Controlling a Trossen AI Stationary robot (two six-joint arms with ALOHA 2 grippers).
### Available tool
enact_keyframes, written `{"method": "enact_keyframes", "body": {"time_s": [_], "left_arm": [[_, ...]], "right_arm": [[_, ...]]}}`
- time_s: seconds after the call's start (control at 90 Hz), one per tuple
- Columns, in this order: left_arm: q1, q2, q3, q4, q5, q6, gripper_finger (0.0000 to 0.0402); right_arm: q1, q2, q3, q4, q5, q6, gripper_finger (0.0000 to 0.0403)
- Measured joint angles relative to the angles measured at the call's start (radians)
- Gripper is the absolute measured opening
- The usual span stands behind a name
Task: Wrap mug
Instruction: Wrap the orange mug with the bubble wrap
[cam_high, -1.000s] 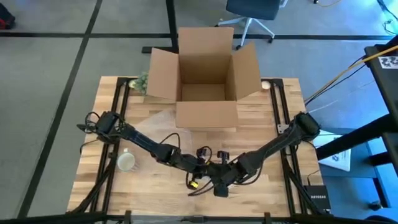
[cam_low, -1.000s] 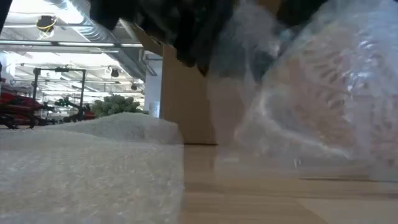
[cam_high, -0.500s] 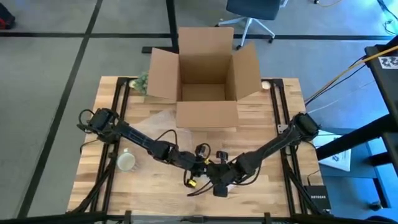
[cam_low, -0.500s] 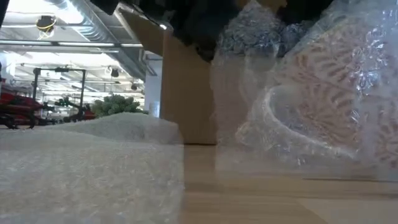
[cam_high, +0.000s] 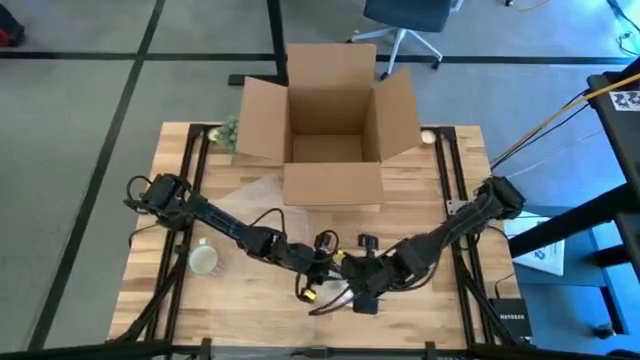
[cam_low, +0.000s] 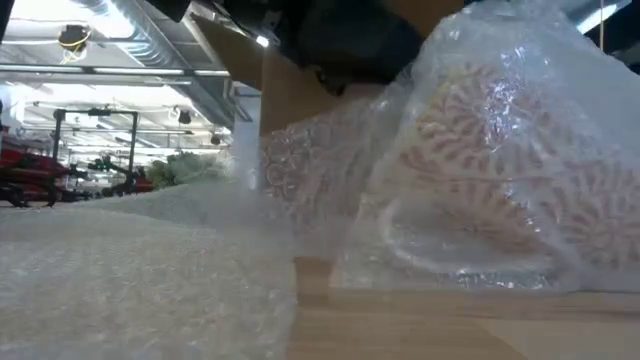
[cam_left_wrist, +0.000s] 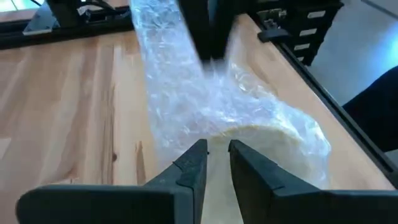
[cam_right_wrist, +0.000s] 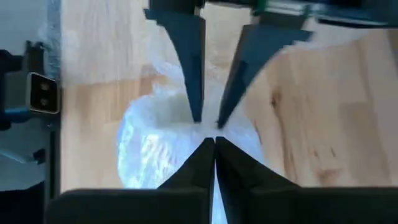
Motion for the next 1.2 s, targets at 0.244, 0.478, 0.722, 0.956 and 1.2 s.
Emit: {"method": "enact_keyframes", "body": {"time_s": [0.244, 0.478, 0.722, 0.956, 1.2], "left_arm": [[-0.004, 0.000, 0.000, -0.005, 0.020, -0.002, 0.0053], [-0.004, 0.000, 0.000, -0.006, 0.031, -0.019, 0.0053], [0.002, 0.017, 0.014, 0.044, 0.038, -0.025, 0.0053], [0.034, 0.026, 0.036, 0.035, 0.058, -0.022, 0.0053], [0.066, 0.046, 0.036, 0.044, 0.084, -0.023, 0.0053]], "right_arm": [[0.150, 0.000, -0.180, 0.056, 0.011, 0.242, 0.0000], [0.136, -0.002, -0.414, 0.441, 0.099, 0.273, 0.0000], [0.119, 0.016, -0.499, 0.567, 0.159, 0.243, 0.0000], [0.095, 0.085, -0.527, 0.639, 0.160, 0.235, 0.0000], [0.062, 0.127, -0.523, 0.632, 0.114, 0.240, 0.0000]]}}
